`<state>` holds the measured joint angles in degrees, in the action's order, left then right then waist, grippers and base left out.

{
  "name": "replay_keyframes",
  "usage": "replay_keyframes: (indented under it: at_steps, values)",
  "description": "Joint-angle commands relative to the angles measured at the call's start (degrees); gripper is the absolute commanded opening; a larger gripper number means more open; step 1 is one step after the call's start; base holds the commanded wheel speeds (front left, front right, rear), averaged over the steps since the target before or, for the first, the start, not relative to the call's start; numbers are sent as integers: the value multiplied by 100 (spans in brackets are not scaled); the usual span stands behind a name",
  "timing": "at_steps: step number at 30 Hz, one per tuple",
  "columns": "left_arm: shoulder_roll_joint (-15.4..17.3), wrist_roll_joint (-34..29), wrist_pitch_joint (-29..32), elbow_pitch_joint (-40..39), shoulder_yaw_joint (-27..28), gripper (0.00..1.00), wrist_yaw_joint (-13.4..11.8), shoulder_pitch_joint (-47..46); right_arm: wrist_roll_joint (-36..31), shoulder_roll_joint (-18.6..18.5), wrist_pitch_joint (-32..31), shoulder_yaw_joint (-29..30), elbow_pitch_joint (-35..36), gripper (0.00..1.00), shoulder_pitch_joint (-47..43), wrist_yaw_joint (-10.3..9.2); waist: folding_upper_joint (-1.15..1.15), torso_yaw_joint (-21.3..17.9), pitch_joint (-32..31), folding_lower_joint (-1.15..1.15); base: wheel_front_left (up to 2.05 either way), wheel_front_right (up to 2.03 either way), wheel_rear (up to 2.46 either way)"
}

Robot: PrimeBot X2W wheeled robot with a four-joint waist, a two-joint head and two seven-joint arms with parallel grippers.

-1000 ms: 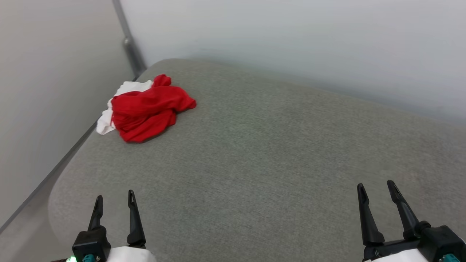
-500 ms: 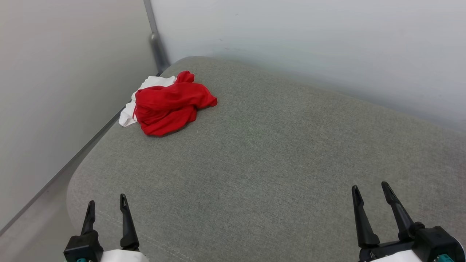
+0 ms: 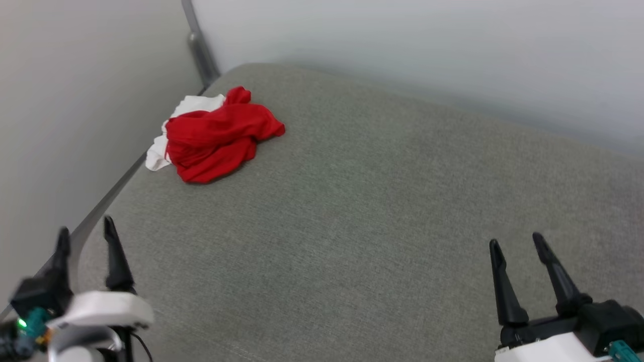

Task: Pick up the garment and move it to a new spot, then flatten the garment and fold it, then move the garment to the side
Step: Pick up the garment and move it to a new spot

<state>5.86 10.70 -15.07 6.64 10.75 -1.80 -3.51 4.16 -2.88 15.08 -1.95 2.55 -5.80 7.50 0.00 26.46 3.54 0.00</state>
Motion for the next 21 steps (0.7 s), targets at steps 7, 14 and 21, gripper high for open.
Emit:
replay_keyframes:
  at_steps: [7,14,21]
  values:
    - [645,188,-16,428,481,100,308,-1342,-375,0,14,54,367,100,460,-2,0,-460,871,0,0,0,0]
    - [1439,726,185,960,707,100,697,-2721,-685,0,14,106,764,100,842,-2,0,-747,1632,0,0,0,0]
    - [2690,1287,724,2037,560,100,907,-4151,-960,-1,14,103,1208,100,1223,-2,0,-943,2317,0,0,0,0]
